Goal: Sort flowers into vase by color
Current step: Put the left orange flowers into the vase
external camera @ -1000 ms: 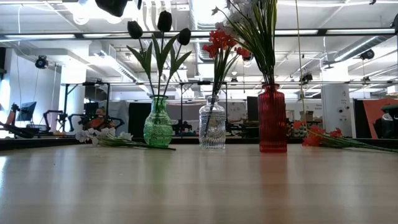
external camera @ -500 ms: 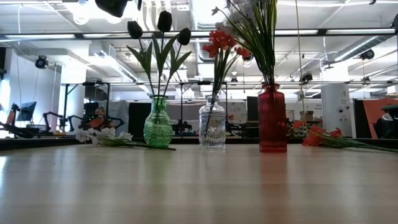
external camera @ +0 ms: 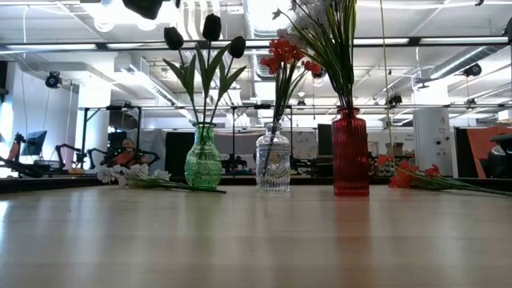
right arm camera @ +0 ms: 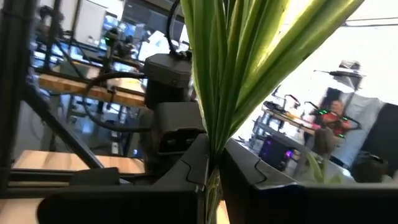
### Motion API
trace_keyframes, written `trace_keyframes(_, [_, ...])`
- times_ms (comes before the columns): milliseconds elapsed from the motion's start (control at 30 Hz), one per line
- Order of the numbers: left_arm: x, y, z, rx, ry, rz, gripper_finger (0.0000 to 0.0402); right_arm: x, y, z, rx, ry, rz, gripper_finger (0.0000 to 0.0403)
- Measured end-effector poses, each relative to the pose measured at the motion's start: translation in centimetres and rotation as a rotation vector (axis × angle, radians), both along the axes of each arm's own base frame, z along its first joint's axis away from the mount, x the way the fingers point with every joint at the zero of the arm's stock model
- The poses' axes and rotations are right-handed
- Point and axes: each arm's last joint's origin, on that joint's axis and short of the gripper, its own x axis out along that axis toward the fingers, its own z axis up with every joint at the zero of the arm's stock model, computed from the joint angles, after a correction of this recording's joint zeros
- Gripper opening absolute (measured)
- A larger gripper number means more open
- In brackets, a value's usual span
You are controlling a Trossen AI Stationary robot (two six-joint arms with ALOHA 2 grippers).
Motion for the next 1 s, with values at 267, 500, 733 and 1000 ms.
trace_keyframes(267, [-1.0, 0.8, 0.1, 0.054, 0.065, 0.097, 0.0197, -0.3, 0.1, 1.0, -0.025, 0.053, -0.171, 0.0018])
trace_keyframes(500, [-2.3, 1.9, 1.1, 0.076, 0.08, 0.185, 0.0243, -0.1, -0.9, 2.2, -0.045, 0.124, -0.355, 0.0018])
trace_keyframes(733, [-4.1, 3.1, 3.7, 0.108, 0.01, 0.165, 0.0237, 1.1, -3.2, 3.3, -0.072, 0.164, -0.463, 0.0018])
trace_keyframes(1000, [-7.0, 5.0, 6.3, 0.118, -0.058, 0.158, 0.0228, 1.5, -5.6, 4.6, -0.018, 0.131, -0.525, 0.0018])
